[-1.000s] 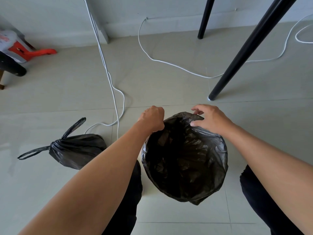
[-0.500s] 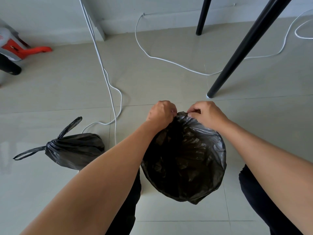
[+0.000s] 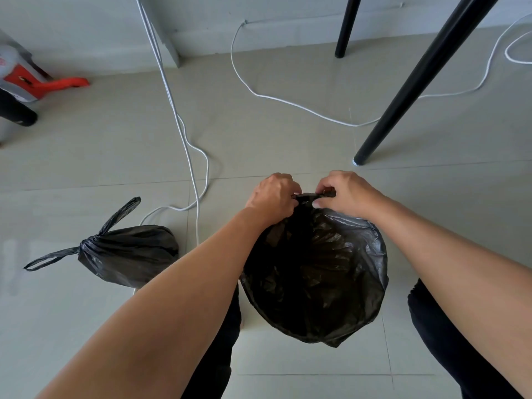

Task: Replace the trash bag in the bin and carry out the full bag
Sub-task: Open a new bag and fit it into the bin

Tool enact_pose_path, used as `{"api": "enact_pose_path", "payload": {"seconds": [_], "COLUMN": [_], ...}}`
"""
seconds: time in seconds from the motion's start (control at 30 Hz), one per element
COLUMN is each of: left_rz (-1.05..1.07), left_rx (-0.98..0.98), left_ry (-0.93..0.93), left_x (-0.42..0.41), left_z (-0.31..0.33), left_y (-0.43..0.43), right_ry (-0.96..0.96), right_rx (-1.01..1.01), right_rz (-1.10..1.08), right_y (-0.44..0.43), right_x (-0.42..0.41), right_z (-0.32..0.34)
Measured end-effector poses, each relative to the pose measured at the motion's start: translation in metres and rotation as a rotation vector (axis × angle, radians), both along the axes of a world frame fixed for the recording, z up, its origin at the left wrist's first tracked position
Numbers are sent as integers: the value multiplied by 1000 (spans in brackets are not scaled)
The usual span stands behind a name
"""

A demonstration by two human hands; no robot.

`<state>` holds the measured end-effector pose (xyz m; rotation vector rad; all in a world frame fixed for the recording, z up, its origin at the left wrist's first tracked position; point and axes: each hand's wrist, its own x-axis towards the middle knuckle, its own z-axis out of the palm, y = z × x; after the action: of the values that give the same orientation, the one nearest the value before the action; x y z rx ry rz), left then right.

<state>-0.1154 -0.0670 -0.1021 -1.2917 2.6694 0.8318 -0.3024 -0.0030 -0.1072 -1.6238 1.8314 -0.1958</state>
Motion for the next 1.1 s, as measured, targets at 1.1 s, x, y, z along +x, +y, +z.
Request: {"api": "enact_pose_path", "payload": {"seconds": [1.1], "left_rz": [75], "left_rx": [54], "left_ry": [63], "left_x": [-13], "left_z": [3], "left_y": [0], "right_ry": [-176], "right_rx": [-95], "right_rz": [-237], "right_y": [19], "right_x": [-8], "right_z": [0]}}
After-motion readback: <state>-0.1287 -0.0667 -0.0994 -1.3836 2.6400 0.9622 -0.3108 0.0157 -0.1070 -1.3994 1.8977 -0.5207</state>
